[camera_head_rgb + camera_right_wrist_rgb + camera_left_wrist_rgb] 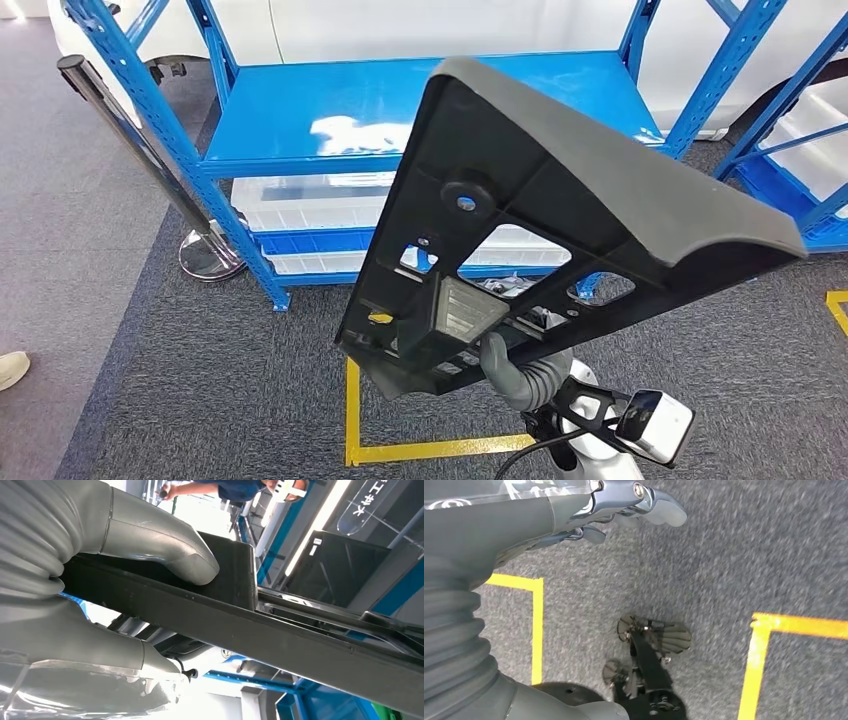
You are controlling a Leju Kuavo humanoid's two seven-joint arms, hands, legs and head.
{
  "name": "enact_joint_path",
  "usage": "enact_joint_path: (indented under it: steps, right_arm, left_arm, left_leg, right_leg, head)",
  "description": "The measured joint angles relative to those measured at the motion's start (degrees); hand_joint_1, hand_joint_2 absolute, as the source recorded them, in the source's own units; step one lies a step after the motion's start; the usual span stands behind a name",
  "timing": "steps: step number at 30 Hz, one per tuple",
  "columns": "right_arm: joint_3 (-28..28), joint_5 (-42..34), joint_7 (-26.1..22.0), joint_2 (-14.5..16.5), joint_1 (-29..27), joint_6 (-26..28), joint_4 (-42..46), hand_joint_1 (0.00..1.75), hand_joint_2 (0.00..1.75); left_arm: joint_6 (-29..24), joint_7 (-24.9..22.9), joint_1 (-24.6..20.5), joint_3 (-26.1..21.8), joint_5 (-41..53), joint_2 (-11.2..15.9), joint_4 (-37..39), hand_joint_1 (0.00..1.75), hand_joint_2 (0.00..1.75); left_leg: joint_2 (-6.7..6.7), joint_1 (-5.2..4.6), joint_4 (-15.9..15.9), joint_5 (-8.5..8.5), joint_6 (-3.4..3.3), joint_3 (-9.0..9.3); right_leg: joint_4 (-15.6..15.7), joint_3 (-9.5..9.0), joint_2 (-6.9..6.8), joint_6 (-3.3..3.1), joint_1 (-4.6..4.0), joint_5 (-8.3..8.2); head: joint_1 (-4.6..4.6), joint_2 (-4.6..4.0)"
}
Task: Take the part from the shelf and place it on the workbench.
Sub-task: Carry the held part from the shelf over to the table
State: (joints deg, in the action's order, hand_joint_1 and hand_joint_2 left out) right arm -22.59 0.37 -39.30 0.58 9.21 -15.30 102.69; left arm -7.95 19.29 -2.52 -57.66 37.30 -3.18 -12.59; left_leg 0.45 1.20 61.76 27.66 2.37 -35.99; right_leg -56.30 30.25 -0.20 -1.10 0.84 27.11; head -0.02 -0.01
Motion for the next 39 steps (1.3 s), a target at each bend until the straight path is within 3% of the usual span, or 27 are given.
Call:
enact_joint_path:
  steps: [2,3,4,5,6,8,9,10,12,14,15,17,19,20,22,24,25,28,30,32,34,35,36,37,39]
  right_arm:
    - [0.1,-0.1,0.0,0.0,-0.3,0.0,0.1,1.75,1.75]
    - [0.1,-0.3,0.0,0.0,-0.5,-0.2,0.1,1.75,1.75]
    - [0.2,-0.5,0.0,0.0,-0.7,-0.5,0.1,1.75,1.75]
    - [0.3,-0.8,0.0,0.0,-0.7,-0.9,0.1,1.75,1.75]
    - [0.4,-1.0,0.0,0.0,-0.7,-1.2,0.1,1.75,1.75]
    - [0.5,-1.3,0.0,0.0,-0.6,-1.8,0.1,1.75,1.75]
    - [0.5,-1.3,0.0,0.0,-0.6,-1.9,0.1,1.75,1.75]
    - [0.6,-1.2,0.0,0.0,-0.5,-2.0,0.1,1.75,1.75]
    - [0.6,-1.2,0.0,0.0,-0.5,-2.1,0.1,1.75,1.75]
    - [0.6,-1.2,0.0,0.0,-0.4,-2.1,0.3,1.75,1.75]
    - [0.6,-1.2,0.0,0.0,-0.3,-2.1,0.4,1.75,1.75]
    - [0.6,-1.2,0.0,0.0,-0.1,-2.0,0.6,1.75,1.75]
    - [0.6,-1.2,0.0,0.0,-0.1,-1.9,0.7,1.75,1.75]
    - [0.6,-1.2,0.0,0.0,-0.2,-1.8,0.7,1.75,1.75]
    - [0.5,-1.0,0.0,0.0,-0.1,-1.3,0.9,1.75,1.75]
    - [0.3,-0.7,0.0,0.0,0.1,-0.6,1.2,1.75,1.75]
    - [0.1,-0.6,0.0,0.0,0.3,-0.2,1.3,1.75,1.75]
    - [-0.3,-0.5,0.0,-0.1,0.5,1.2,1.6,1.75,1.75]
    - [-0.5,-0.5,0.0,-0.2,0.8,2.0,1.9,1.75,1.75]
    - [-0.7,-0.8,0.0,-0.3,1.0,2.6,2.2,1.75,1.75]
    - [-0.9,-1.1,0.0,-0.5,1.0,3.1,2.3,1.75,1.75]
    - [-1.0,-1.3,0.0,-0.6,1.0,3.3,2.3,1.75,1.75]
    - [-1.1,-1.5,0.0,-0.7,1.0,3.5,2.5,1.75,1.75]
    - [-1.1,-1.7,0.0,-0.9,0.9,3.6,2.7,1.75,1.75]
    - [-1.1,-2.0,0.0,-1.2,0.9,3.9,3.2,1.75,1.75]
  left_arm:
    - [0.1,-0.3,0.0,0.0,0.1,0.0,0.0,0.0,1.75]
    - [0.1,-0.3,0.0,0.0,0.1,0.0,0.0,0.0,1.75]
    - [0.1,-0.4,0.1,0.0,0.2,0.0,0.0,0.0,1.75]
    - [0.0,-0.4,0.1,0.0,0.2,0.0,0.0,0.0,1.75]
    - [0.0,-0.5,0.1,-0.1,0.3,0.1,0.0,0.0,1.75]
    - [0.0,-0.5,0.0,-0.3,0.3,0.1,0.0,0.0,1.75]
    - [0.0,-0.6,0.0,-0.4,0.3,0.1,0.0,0.0,1.75]
    - [0.0,-0.6,0.0,-0.6,0.4,0.2,0.0,0.0,1.75]
    - [0.0,-0.7,-0.1,-0.9,0.5,0.2,0.0,0.0,1.75]
    - [-0.2,-0.9,-0.4,-1.0,0.5,0.3,0.0,0.0,1.75]
    - [-0.3,-1.0,-0.6,-1.1,0.5,0.3,0.0,0.0,1.75]
    - [-0.6,-1.2,-0.6,-1.2,0.5,0.3,0.0,0.0,1.75]
    - [-0.9,-1.5,-0.6,-1.5,0.4,0.3,0.0,0.0,1.75]
    - [-1.3,-1.6,-0.6,-1.6,0.4,0.4,0.0,0.0,1.75]
    - [-2.4,-1.7,-0.7,-1.7,0.5,0.4,0.0,0.0,1.75]
    - [-3.6,-1.9,-0.8,-2.0,0.6,0.4,0.0,0.0,1.75]
    - [-4.4,-2.1,-0.8,-2.1,0.7,0.4,0.0,0.0,1.75]
    - [-7.1,-2.8,-0.9,-2.4,1.4,0.5,0.0,0.0,1.75]
    - [-7.8,-2.9,-0.9,-2.4,2.0,0.5,0.0,0.0,1.75]
    - [-7.7,-2.8,-0.9,-2.4,2.3,0.4,0.0,0.0,1.75]
    - [-7.2,-2.6,-0.7,-2.4,2.3,0.3,0.0,0.0,1.75]
    - [-7.0,-2.4,-0.6,-2.4,2.3,0.3,0.0,0.0,1.75]
    - [-6.7,-2.3,-0.6,-2.4,2.3,0.3,0.0,0.0,1.75]
    - [-6.4,-2.1,-0.6,-2.4,2.3,0.3,0.0,0.0,1.75]
    - [-6.0,-1.9,-0.6,-2.4,2.3,0.4,0.0,0.0,1.75]
  left_leg:
    - [-0.03,0.0,8.3,4.13,0.12,-3.27]
    - [-0.04,-0.02,11.4,5.09,0.13,-4.39]
    - [-0.07,-0.03,12.6,4.96,0.05,-4.59]
    - [-0.15,-0.04,11.1,3.68,-0.14,-3.58]
    - [-0.48,-0.07,7.8,1.76,-0.45,-1.68]
    - [-2.28,-0.09,0.0,-0.97,-1.21,2.59]
    - [-3.03,-0.13,-2.5,-1.45,-1.44,3.86]
    - [-3.4,-0.2,-3.7,-1.34,-1.6,4.48]
    - [-2.69,-0.24,-4.6,-1.34,-1.79,4.63]
    - [-1.7,0.02,-5.4,-1.62,-2.29,4.77]
    - [-1.18,0.19,-5.8,-1.82,-2.51,4.83]
    - [-0.12,0.18,-5.8,-1.92,-2.74,4.78]
    - [0.99,0.15,-5.7,-1.9,-2.74,4.71]
    - [1.54,0.16,-5.7,-1.87,-2.69,4.69]
    - [2.49,0.2,-5.3,-1.7,-2.42,4.71]
    - [3.23,-0.06,-4.9,-1.4,-1.83,4.7]
    - [3.62,-0.24,-4.8,-1.29,-1.48,4.7]
    - [4.67,-0.27,-4.6,-1.07,-0.46,4.75]
    - [3.11,-0.02,-2.2,0.85,0.02,3.79]
    - [0.8,0.06,4.8,4.82,0.14,0.82]
    - [0.11,0.03,11.8,7.31,0.08,-2.24]
    - [0.01,0.02,12.6,6.95,-0.04,-2.58]
    - [-0.15,0.01,11.0,5.47,-0.22,-1.81]
    - [-0.66,0.01,7.3,3.29,-0.48,-0.09]
    - [-3.12,0.11,-0.4,0.29,-0.94,3.36]
  right_leg:
    - [-0.1,0.36,0.08,-0.45,-0.37,-0.25]
    - [-0.1,0.5,0.22,-0.54,-0.56,-0.32]
    - [-0.2,0.6,0.46,-0.59,-0.74,-0.36]
    - [-0.4,0.66,0.78,-0.6,-0.88,-0.37]
    - [-0.5,0.68,1.17,-0.59,-1.01,-0.36]
    - [-0.8,0.86,2.07,-0.45,-1.13,-0.36]
    - [-0.9,1.03,2.55,-0.24,-1.1,-0.44]
    - [-0.9,1.28,3.01,0.04,-1.0,-0.58]
    - [-0.9,1.73,3.82,0.74,-0.89,-0.91]
    - [-2.2,2.6,3.28,1.38,-0.91,0.01]
    - [-4.4,3.66,2.6,1.7,-0.91,1.34]
    - [-12.1,7.35,1.2,2.25,-0.58,5.1]
    - [-18.1,10.26,0.78,2.73,-0.19,6.8]
    - [-18.0,10.17,0.6,2.9,0.0,6.01]
    - [-11.1,6.6,-0.68,3.03,0.27,2.07]
    - [-3.6,2.89,-2.99,2.57,-0.01,-0.46]
    - [-2.0,2.18,-3.61,2.19,-0.21,-0.77]
    - [-1.6,2.61,-2.26,0.94,-0.38,-0.97]
    - [-1.4,2.8,-1.17,0.14,-0.22,-1.4]
    - [-1.3,2.98,-0.09,-0.38,-0.28,-1.69]
    - [-1.4,3.13,1.29,-0.59,-0.55,-1.83]
    - [-1.4,3.15,2.05,-0.61,-0.66,-1.87]
    - [-1.5,3.14,2.84,-0.6,-0.72,-1.9]
    - [-1.7,3.11,3.6,-0.55,-0.74,-1.9]
    - [-2.1,3.37,4.97,-0.19,-0.77,-1.94]
  head:
    - [-0.03,-0.01]
    - [-0.01,0.0]
    - [-0.01,-0.01]
    - [-0.02,-0.01]
    - [-0.02,-0.01]
    - [0.08,-0.01]
    - [0.1,-0.01]
    - [0.14,0.0]
    - [0.1,0.0]
    - [0.22,0.0]
    - [0.34,0.0]
    - [0.54,0.01]
    - [0.54,0.0]
    - [0.55,0.0]
    - [0.56,0.0]
    - [0.51,0.0]
    - [0.46,0.0]
    - [0.32,0.0]
    - [0.21,-0.01]
    - [0.07,-0.01]
    - [0.03,-0.01]
    - [0.03,-0.01]
    - [0.03,-0.01]
    - [0.03,0.0]
    - [0.06,-0.01]
